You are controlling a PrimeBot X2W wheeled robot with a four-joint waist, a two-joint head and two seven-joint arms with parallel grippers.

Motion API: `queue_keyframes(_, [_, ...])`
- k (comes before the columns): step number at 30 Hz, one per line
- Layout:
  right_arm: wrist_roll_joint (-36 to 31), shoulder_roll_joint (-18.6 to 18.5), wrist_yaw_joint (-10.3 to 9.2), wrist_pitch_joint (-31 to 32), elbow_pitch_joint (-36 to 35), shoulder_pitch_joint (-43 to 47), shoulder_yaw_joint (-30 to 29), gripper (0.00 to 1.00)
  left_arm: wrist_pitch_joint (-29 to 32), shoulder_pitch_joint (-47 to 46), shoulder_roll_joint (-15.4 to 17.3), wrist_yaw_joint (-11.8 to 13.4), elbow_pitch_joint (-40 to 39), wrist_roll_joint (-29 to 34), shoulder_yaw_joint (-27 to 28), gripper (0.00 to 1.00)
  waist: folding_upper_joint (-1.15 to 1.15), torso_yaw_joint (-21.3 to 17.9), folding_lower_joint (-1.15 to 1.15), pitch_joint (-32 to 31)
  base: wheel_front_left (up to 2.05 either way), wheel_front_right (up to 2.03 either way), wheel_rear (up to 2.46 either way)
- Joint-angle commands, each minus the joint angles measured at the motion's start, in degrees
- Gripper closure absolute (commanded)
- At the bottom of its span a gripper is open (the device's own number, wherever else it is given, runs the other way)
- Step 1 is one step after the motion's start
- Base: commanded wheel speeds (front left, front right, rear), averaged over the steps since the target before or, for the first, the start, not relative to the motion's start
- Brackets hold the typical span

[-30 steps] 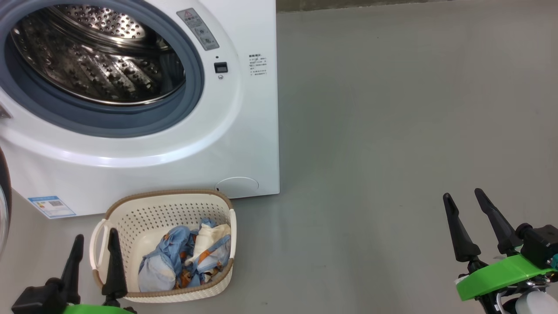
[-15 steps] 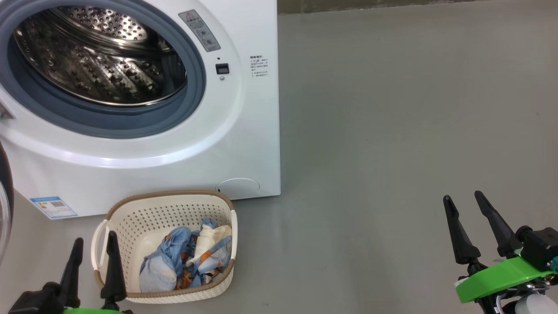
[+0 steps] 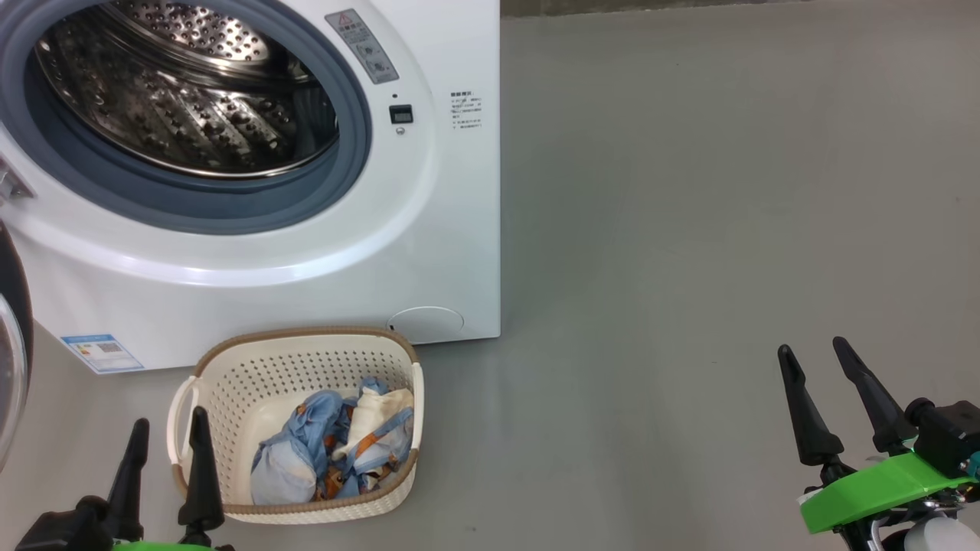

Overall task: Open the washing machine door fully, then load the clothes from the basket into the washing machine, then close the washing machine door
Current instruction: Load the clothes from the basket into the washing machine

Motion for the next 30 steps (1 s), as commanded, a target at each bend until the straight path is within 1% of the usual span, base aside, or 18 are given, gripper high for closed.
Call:
queue_keyframes(1, [-0.27, -0.9, 0.42, -0.7, -1.48, -0.49, 0.95, 0.0, -0.31, -0.8, 1.41, -0.2, -1.09, -0.6, 1.55, 0.0, 0.0, 0.04, 0.0, 0.0, 0.01, -0.03, 0.02])
queue_keyframes(10, [-0.2, -0.79, 0.42, -0.7, -1.46, -0.54, 1.43, 0.0, -0.31, -0.57, 1.98, -0.2, -1.39, -1.63, 0.63, 0.0, 0.0, 0.0, 0.0, -0.19, 0.38, -0.79, 0.41])
queue_keyframes(20, [-0.14, -0.74, 0.42, -0.7, -1.54, -0.97, 1.3, 0.0, -0.31, -1.11, 2.32, -0.2, -1.57, -2.83, 0.15, 0.0, 0.0, -0.09, 0.0, 0.77, 0.64, -1.45, 0.81])
queue_keyframes(25, [-0.11, -0.74, 0.42, -0.7, -1.6, -1.14, 1.24, 0.0, -0.31, -1.44, 2.61, -0.2, -1.32, -1.65, -0.06, 0.0, 0.0, -0.13, 0.0, 1.04, 0.55, -1.37, 0.83])
queue_keyframes(30, [-0.07, -0.67, 0.42, -0.7, -1.58, -1.21, 1.23, 0.0, -0.31, -1.56, 2.23, -0.2, -0.57, -0.97, -0.21, 0.0, 0.0, -0.13, 0.0, 1.13, 0.24, -0.36, 0.12])
